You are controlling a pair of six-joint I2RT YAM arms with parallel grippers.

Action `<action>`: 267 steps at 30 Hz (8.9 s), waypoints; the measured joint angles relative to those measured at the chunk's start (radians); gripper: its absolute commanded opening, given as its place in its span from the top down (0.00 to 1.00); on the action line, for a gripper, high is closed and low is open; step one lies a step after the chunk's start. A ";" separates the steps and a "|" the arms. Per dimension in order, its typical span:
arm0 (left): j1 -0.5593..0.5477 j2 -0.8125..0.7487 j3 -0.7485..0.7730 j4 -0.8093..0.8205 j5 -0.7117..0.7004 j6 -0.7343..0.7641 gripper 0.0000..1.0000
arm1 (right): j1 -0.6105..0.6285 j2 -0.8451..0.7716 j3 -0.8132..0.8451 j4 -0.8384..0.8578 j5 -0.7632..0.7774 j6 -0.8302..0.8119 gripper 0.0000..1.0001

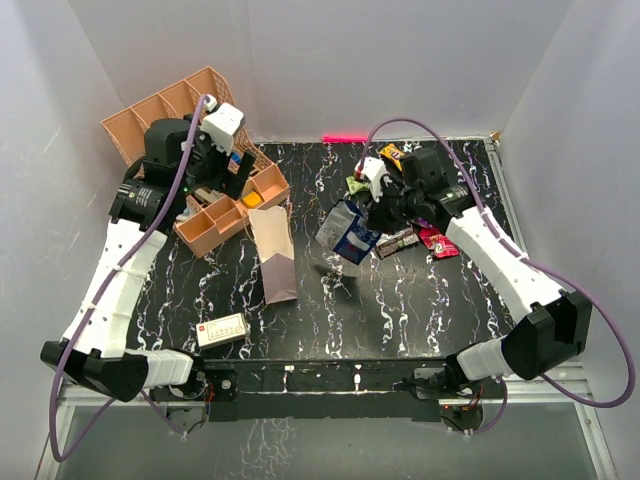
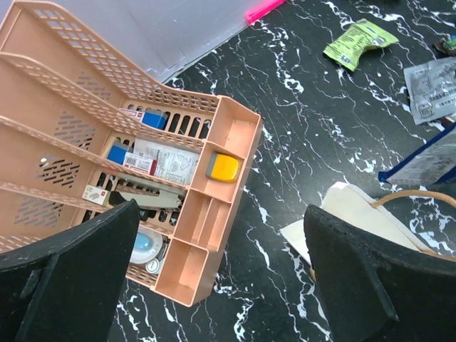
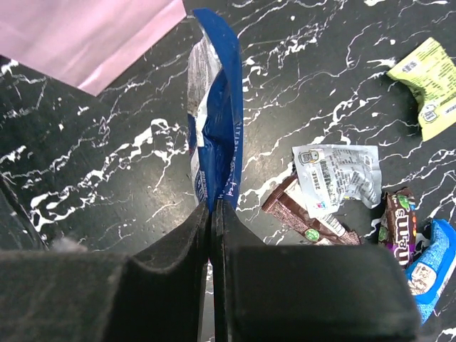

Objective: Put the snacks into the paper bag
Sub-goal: Pick up the snack from the center of the board, then place the snack in the paper bag.

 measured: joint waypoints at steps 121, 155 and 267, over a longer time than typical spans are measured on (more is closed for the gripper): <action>0.250 0.115 -0.558 0.457 0.686 -0.346 0.31 | 0.233 0.097 0.546 -0.004 0.079 0.430 0.92; 0.250 -0.057 -0.682 0.403 0.638 -0.206 0.31 | 0.293 0.039 0.459 -0.095 0.109 0.348 0.92; 0.256 -0.061 -0.658 0.355 0.528 -0.122 0.27 | 0.665 0.187 0.257 0.019 0.535 0.232 0.86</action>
